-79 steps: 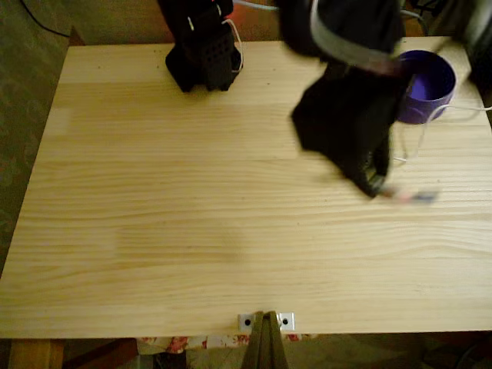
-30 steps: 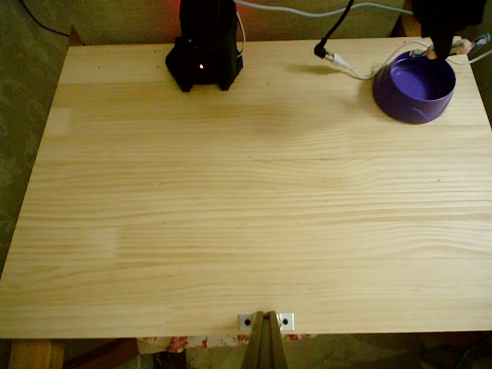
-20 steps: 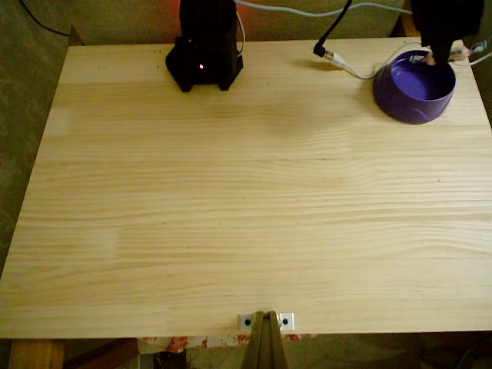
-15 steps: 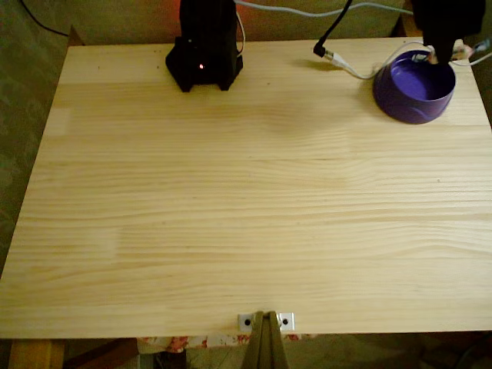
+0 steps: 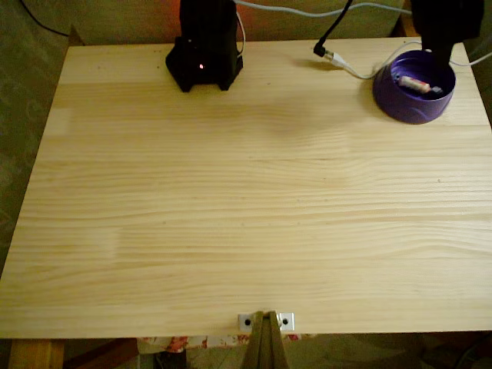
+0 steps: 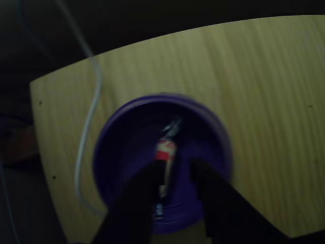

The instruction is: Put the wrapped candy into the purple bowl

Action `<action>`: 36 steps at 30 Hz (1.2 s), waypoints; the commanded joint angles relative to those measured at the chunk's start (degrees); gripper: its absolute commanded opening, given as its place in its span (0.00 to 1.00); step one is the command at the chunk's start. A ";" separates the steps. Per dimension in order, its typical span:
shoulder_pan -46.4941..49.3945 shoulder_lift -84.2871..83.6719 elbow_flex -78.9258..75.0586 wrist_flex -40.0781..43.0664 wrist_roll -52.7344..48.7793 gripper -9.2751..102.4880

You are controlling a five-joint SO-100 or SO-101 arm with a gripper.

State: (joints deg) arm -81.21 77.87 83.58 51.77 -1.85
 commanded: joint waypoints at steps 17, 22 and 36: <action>42.98 36.56 16.61 2.81 14.06 0.08; 61.00 51.33 34.01 -3.52 14.15 0.08; 82.18 81.56 70.75 -3.60 12.30 0.08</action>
State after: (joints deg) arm -0.70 153.81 152.14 47.72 9.05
